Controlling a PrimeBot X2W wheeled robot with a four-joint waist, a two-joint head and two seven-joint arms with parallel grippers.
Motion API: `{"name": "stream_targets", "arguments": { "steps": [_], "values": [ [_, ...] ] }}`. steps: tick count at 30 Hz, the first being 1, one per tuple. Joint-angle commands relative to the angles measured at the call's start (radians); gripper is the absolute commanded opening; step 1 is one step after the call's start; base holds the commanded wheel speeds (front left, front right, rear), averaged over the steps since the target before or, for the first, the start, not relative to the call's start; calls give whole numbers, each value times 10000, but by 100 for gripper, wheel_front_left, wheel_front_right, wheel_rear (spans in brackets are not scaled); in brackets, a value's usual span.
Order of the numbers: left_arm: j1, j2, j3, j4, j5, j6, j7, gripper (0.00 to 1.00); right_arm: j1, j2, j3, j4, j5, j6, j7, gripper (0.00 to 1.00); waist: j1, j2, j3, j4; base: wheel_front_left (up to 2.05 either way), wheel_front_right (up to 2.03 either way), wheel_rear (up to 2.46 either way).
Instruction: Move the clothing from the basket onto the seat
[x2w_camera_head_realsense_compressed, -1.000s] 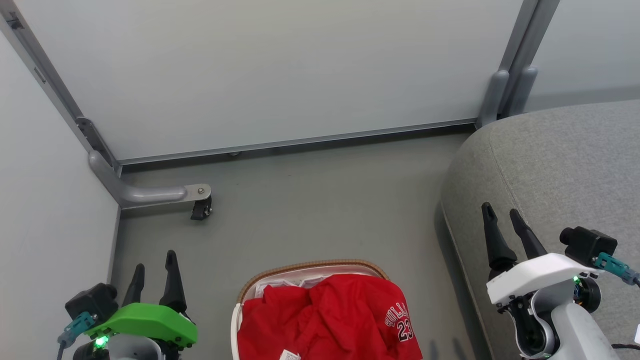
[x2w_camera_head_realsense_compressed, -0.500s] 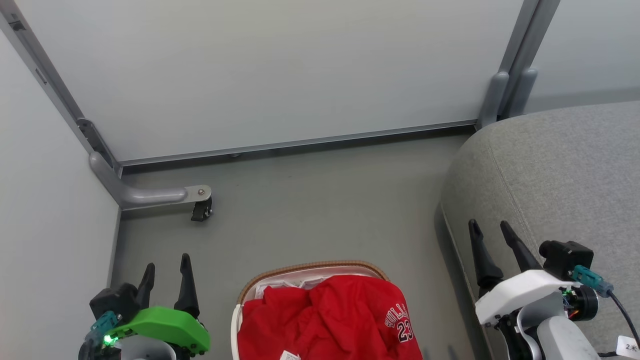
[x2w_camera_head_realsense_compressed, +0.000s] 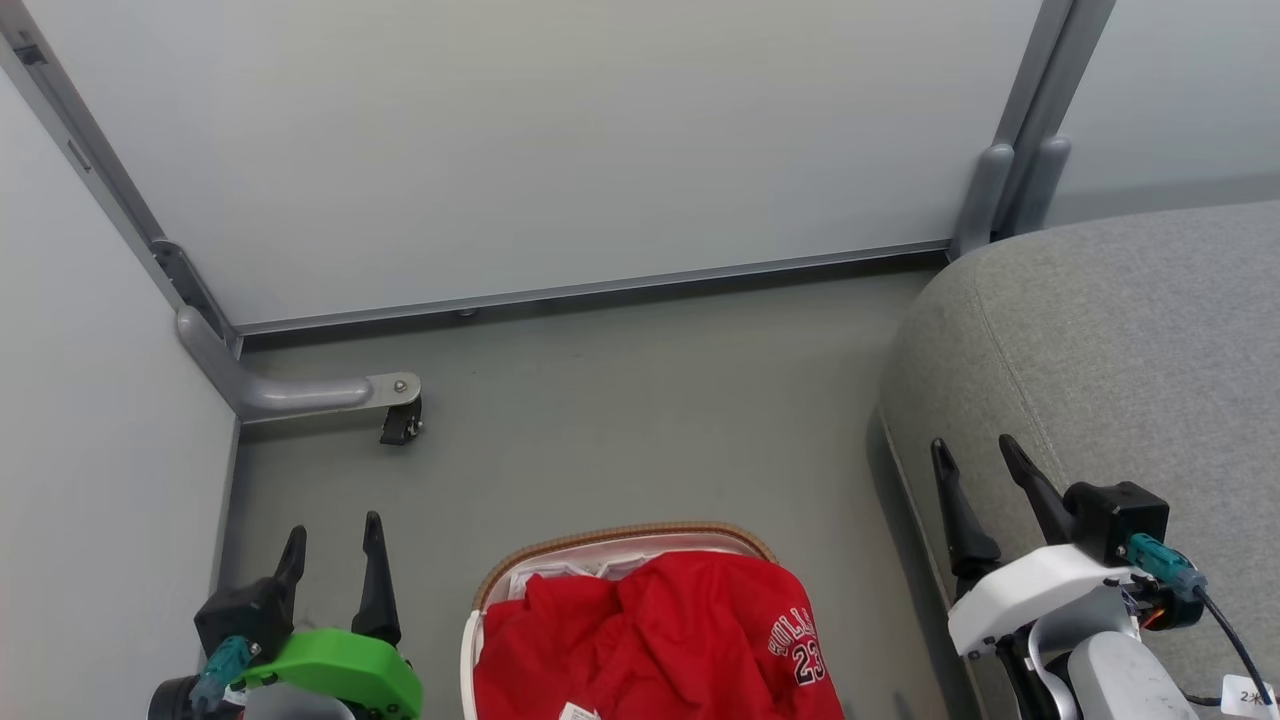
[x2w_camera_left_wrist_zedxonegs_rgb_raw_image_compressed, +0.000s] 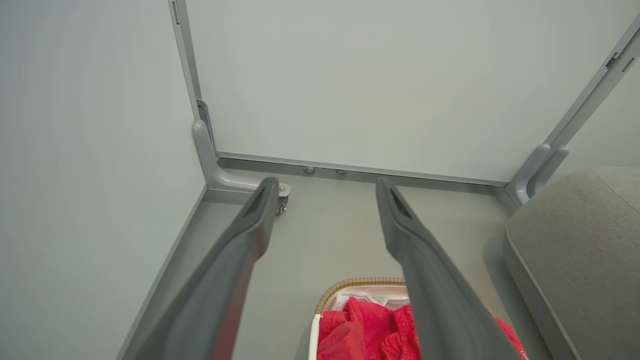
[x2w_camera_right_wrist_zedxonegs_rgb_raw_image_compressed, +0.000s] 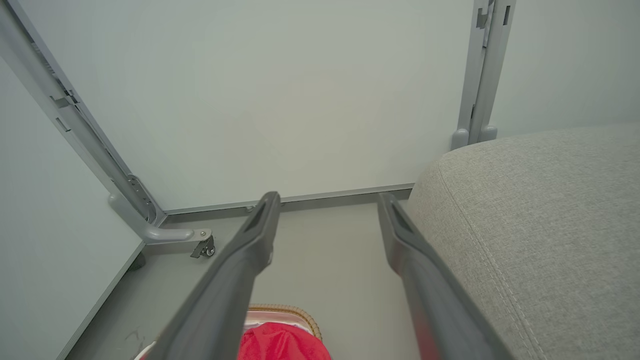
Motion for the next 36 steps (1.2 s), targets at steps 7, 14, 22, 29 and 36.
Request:
{"name": "stream_targets", "arguments": {
  "steps": [7, 14, 22, 29, 36],
  "values": [
    [193, -3, 107, -285, 708, -5, -205, 100, 118, -49, -18, -93, -498, 3, -229, 100, 0, 0, -39, 16, 0, 0, 0],
    [210, -19, 187, -474, 1215, -35, -332, 100, 11, -56, -106, -307, -1010, 2, -340, 100, 0, 0, -60, -2, 0, 0, 0],
    [362, -28, 281, -381, 1695, -77, -475, 100, 231, -61, -76, -264, -1519, 2, -493, 100, -1, 0, -121, -8, 0, 0, 0],
    [339, -24, -97, -55, 1904, -199, -605, 100, 75, -68, 52, -158, -1919, 1, -621, 100, -1, 0, 139, -99, 0, 0, 0],
    [-184, -24, -513, 302, 1673, -280, -609, 100, -349, -66, 219, -411, -1901, 1, -638, 100, -1, 0, 1207, -389, 0, 0, 0]
  ]
}}
